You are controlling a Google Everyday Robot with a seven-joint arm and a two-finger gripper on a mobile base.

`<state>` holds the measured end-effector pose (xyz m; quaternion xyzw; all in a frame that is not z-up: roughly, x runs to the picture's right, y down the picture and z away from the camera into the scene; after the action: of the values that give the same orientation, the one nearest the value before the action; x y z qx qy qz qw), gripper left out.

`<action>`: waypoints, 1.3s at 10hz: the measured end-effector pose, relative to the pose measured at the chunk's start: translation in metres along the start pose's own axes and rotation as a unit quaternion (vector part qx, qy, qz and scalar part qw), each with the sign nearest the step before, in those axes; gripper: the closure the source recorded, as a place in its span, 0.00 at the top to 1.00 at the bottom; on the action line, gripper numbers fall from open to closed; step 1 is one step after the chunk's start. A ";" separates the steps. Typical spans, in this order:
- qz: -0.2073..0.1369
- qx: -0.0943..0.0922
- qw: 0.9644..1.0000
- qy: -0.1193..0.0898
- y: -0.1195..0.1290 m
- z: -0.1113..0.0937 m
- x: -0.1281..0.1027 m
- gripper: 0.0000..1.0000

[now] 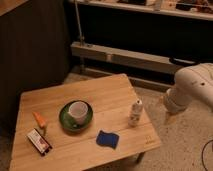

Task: Move the arm in a circular motion

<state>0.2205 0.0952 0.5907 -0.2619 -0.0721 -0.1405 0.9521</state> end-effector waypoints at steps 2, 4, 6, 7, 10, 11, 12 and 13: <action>-0.078 0.007 0.997 -0.015 -0.012 -0.026 -0.054 0.60; -0.160 0.015 0.987 -0.031 -0.031 -0.052 -0.112 0.60; -0.223 0.023 0.973 -0.048 -0.055 -0.071 -0.154 0.60; -0.268 0.033 0.961 -0.062 -0.077 -0.085 -0.185 0.60; -0.279 0.049 0.956 -0.074 -0.111 -0.093 -0.200 0.60; -0.271 0.054 0.958 -0.075 -0.123 -0.089 -0.192 0.60; -0.258 0.059 0.961 -0.076 -0.136 -0.082 -0.177 0.60; -0.248 0.060 0.964 -0.075 -0.149 -0.074 -0.163 0.60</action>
<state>0.0247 -0.0282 0.5642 -0.1882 -0.2139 -0.3474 0.8934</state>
